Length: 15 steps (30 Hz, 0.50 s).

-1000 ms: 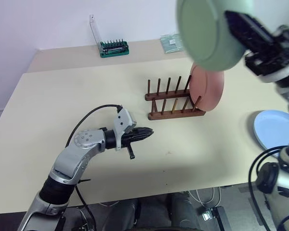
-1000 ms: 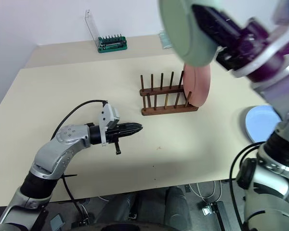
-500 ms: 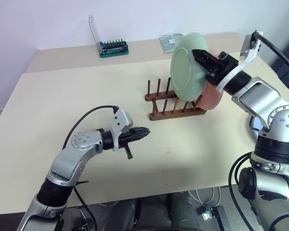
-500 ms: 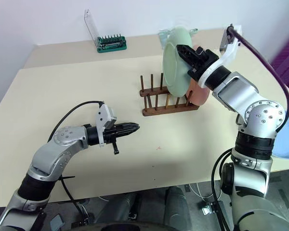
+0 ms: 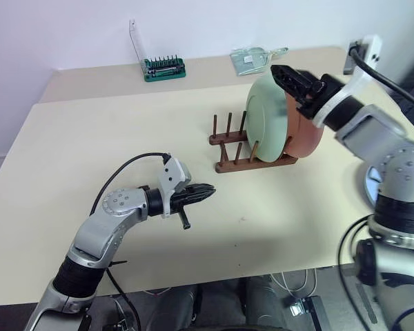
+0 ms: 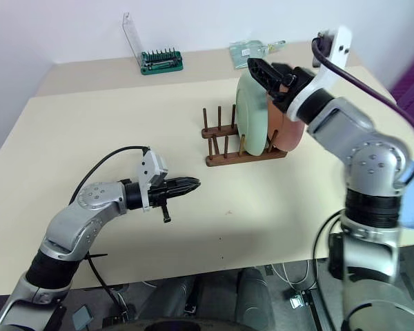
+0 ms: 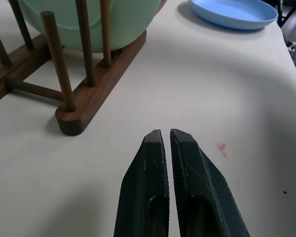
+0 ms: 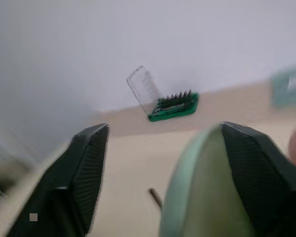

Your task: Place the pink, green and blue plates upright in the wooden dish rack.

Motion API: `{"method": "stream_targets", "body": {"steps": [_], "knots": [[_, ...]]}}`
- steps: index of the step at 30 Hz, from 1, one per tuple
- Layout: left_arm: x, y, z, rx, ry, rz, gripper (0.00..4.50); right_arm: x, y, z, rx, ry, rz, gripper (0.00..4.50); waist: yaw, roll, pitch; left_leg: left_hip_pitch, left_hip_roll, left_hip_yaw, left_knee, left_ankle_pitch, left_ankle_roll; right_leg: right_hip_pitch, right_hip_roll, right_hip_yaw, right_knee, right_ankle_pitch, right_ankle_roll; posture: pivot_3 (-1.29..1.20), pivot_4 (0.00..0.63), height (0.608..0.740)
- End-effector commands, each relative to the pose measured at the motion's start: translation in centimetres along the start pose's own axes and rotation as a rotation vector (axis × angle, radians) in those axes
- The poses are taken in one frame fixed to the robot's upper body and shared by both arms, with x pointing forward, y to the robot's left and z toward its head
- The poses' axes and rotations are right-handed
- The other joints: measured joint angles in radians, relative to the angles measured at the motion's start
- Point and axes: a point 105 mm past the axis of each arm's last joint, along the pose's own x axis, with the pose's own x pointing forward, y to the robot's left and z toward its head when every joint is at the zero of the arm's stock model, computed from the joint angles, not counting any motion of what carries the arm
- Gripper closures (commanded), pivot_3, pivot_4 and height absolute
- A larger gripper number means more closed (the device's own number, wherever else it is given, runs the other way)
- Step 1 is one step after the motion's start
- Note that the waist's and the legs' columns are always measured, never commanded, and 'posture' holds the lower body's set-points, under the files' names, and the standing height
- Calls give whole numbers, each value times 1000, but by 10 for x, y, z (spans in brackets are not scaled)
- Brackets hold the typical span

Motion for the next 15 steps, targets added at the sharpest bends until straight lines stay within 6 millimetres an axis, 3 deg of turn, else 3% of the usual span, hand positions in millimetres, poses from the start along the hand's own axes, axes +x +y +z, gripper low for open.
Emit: {"method": "stream_targets", "body": {"steps": [1, 3, 5, 6, 9, 12, 15], "knots": [[1, -7, 10, 39, -30, -26, 4283, -32, 3, 29, -229, -58, 73, 892, -1, -1, 0, 0, 0, 0, 0, 0, 0, 0, 0, 0, 0, 0, 0, 0, 150, 738], [4, -12, 11, 48, -31, -51, 4283, -70, -28, 25, -307, 65, -7, 892, 5, -2, 0, 0, 0, 0, 0, -1, 1, 1, -1, 0, -1, 0, 0, 0, 150, 738], [8, -15, 12, 43, -36, -74, 4283, -110, -63, 14, -299, 200, -166, 329, 18, -3, 0, 1, 0, 1, 0, -1, 2, 2, -1, 0, -2, 0, 0, 0, 150, 738], [9, -16, 12, 44, -35, -85, 4283, -127, -71, 1, -278, 279, -211, 26, 23, -3, 0, 1, 0, 1, 1, -1, 2, 2, -1, 0, -2, 0, 0, 0, 150, 738], [11, -19, 10, 43, -31, -111, 4283, -159, -71, -40, -258, 497, -238, 26, 21, -2, 0, 3, 1, 3, 0, -1, 2, 3, 0, 1, -1, 0, 0, 0, 150, 738], [14, -19, 9, 54, -22, -133, 4283, -184, -81, -86, -228, 659, -390, 26, 10, -1, -1, 5, 3, 6, 0, -3, 5, 3, 1, 4, 0, 0, 0, 0, 150, 738], [16, -19, 10, 57, -25, -143, 4283, -199, -92, -109, -190, 719, -508, 26, 12, -1, 0, 5, 3, 5, 1, -3, 4, 3, 1, 4, 0, 1, 0, 0, 150, 738]]}}
